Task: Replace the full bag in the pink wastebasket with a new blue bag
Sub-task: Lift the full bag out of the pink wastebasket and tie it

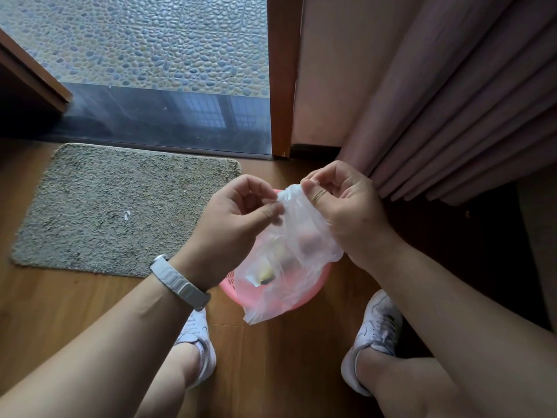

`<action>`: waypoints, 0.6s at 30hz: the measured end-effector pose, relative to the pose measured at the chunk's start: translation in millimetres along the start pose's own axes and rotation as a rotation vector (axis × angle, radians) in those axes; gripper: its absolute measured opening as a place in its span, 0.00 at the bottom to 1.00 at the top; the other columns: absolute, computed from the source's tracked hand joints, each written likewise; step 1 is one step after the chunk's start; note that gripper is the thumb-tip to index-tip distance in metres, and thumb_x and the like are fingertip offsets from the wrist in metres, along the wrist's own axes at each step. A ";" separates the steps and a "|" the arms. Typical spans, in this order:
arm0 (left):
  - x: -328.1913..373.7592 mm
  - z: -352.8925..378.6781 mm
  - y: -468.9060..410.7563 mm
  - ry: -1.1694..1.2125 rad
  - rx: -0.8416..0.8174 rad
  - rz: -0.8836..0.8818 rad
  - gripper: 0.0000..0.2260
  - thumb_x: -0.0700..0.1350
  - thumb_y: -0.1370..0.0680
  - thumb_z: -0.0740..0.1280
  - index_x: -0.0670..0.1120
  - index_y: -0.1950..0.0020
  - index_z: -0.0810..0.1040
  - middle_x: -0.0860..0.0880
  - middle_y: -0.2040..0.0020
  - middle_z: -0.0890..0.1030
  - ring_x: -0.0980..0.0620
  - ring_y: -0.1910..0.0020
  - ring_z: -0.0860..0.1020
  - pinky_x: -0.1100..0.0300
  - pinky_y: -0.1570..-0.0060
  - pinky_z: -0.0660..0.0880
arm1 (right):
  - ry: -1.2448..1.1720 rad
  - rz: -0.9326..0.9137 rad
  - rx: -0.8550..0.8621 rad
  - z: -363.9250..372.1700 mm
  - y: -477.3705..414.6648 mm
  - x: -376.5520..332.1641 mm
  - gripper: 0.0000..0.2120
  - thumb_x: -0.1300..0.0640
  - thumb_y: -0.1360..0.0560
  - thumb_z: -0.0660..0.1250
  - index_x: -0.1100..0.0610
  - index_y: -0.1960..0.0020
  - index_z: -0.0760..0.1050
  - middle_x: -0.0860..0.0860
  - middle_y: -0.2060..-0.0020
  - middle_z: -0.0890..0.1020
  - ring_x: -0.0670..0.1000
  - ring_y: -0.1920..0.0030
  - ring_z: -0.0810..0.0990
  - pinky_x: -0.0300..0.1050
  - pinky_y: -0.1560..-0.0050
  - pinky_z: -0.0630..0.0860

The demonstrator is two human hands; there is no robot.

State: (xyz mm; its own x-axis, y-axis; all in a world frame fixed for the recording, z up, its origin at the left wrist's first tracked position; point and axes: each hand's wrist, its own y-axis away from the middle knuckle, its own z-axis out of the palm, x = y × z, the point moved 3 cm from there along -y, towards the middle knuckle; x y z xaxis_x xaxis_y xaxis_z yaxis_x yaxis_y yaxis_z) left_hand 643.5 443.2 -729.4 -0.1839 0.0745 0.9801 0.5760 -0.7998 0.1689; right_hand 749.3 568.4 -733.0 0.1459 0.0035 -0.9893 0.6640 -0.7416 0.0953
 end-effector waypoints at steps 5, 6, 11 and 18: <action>-1.6 -6.1 -1.1 -0.119 0.124 0.072 0.10 0.34 0.32 0.70 0.47 0.58 0.77 0.53 0.63 0.78 0.51 0.62 0.74 0.57 0.57 0.73 | 0.052 -0.002 -0.115 3.6 3.1 4.0 0.06 0.59 0.26 0.70 0.62 0.58 0.77 0.62 0.58 0.81 0.58 0.58 0.79 0.59 0.52 0.77; -1.9 -7.6 -1.2 -0.095 0.142 0.076 0.11 0.34 0.33 0.70 0.48 0.57 0.77 0.52 0.62 0.78 0.50 0.62 0.73 0.57 0.57 0.73 | 0.071 -0.005 -0.130 4.6 3.7 5.0 0.07 0.58 0.26 0.70 0.62 0.57 0.77 0.61 0.58 0.82 0.60 0.57 0.80 0.60 0.52 0.77; 0.1 -3.8 -0.4 0.247 0.061 -0.033 0.11 0.33 0.32 0.71 0.44 0.51 0.82 0.47 0.58 0.83 0.51 0.60 0.79 0.62 0.55 0.77 | 0.106 -0.025 -0.119 4.2 2.9 4.2 0.04 0.61 0.25 0.70 0.62 0.57 0.78 0.58 0.59 0.82 0.60 0.55 0.81 0.61 0.54 0.79; -4.8 1.2 -0.2 0.320 0.042 -0.124 0.02 0.40 0.28 0.70 0.43 0.56 0.81 0.47 0.62 0.81 0.53 0.62 0.78 0.61 0.57 0.77 | 0.157 -0.032 -0.146 9.7 6.0 5.1 0.06 0.56 0.28 0.69 0.59 0.59 0.79 0.57 0.60 0.83 0.56 0.56 0.82 0.56 0.52 0.79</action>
State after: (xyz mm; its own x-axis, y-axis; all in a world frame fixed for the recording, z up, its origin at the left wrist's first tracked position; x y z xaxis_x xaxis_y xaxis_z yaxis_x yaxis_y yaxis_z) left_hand 645.3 443.7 -734.1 -0.4916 -0.0263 0.8704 0.5642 -0.7710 0.2954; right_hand 746.9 557.4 -738.6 0.2283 0.1383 -0.9637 0.7679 -0.6341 0.0909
